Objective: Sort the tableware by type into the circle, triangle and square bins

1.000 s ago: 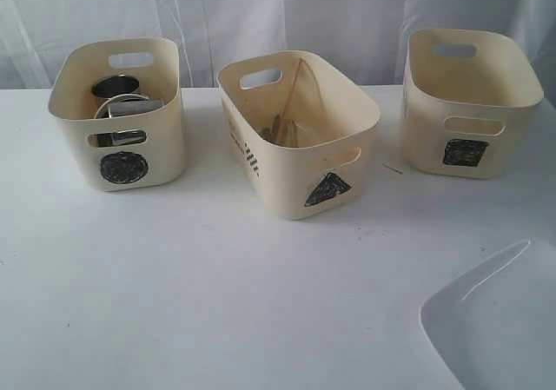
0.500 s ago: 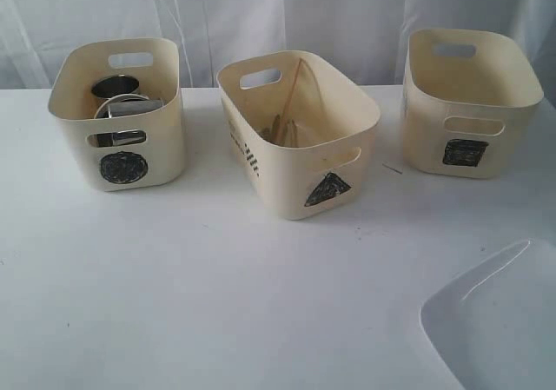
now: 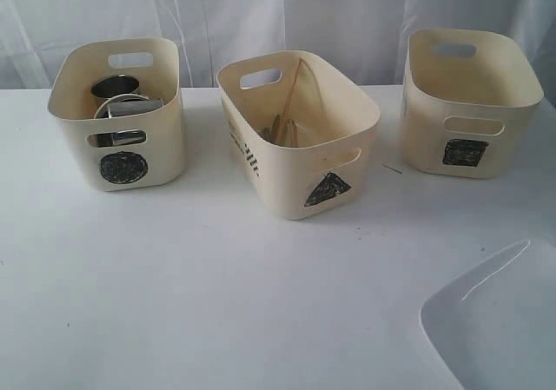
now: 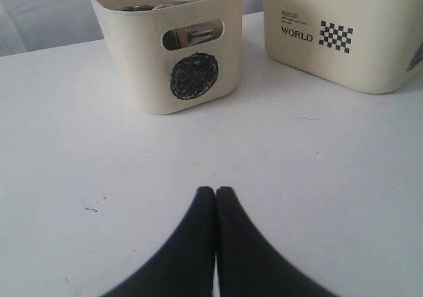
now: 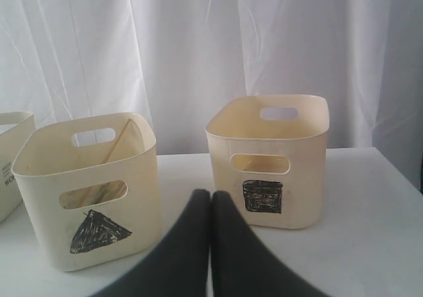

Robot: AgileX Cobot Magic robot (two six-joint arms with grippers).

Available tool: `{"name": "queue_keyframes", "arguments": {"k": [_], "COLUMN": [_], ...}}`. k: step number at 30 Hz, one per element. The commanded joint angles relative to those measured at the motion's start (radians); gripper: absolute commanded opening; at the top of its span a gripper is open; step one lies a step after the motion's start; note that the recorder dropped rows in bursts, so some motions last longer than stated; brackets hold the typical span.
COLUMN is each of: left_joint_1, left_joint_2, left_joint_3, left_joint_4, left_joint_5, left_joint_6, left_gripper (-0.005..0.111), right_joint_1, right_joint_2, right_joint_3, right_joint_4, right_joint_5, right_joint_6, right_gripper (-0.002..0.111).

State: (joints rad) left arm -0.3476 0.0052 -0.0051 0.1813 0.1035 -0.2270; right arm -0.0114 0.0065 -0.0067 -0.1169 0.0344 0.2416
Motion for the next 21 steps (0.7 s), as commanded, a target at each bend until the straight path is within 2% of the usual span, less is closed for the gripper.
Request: {"name": "queue_keyframes", "arguments": {"k": [1, 5, 10, 16, 21], "left_joint_1": [0.002, 0.002, 0.002, 0.002, 0.002], "left_joint_2": [-0.005, -0.005, -0.005, -0.005, -0.005], "left_joint_3": [0.005, 0.005, 0.005, 0.005, 0.005], "left_joint_4": [-0.002, -0.002, -0.002, -0.002, -0.002], "left_joint_5": [-0.006, -0.006, -0.006, -0.006, -0.006], "left_joint_6": [-0.001, -0.001, -0.001, -0.001, -0.001], "left_gripper": [0.0, 0.0, 0.0, 0.0, 0.0], "right_joint_1": [0.004, 0.004, 0.004, 0.004, 0.004], "right_joint_2": [-0.007, -0.007, -0.007, -0.007, -0.007], "right_joint_3": [0.007, 0.007, 0.007, 0.007, 0.007], "right_joint_4": [0.011, 0.075, 0.088, 0.088, 0.088], "right_joint_5": [-0.034, -0.134, -0.201, -0.242, -0.415], "right_joint_6": [0.039, 0.278, 0.429, 0.482, 0.503], "right_gripper": [0.0, 0.0, 0.0, 0.0, 0.0]}}
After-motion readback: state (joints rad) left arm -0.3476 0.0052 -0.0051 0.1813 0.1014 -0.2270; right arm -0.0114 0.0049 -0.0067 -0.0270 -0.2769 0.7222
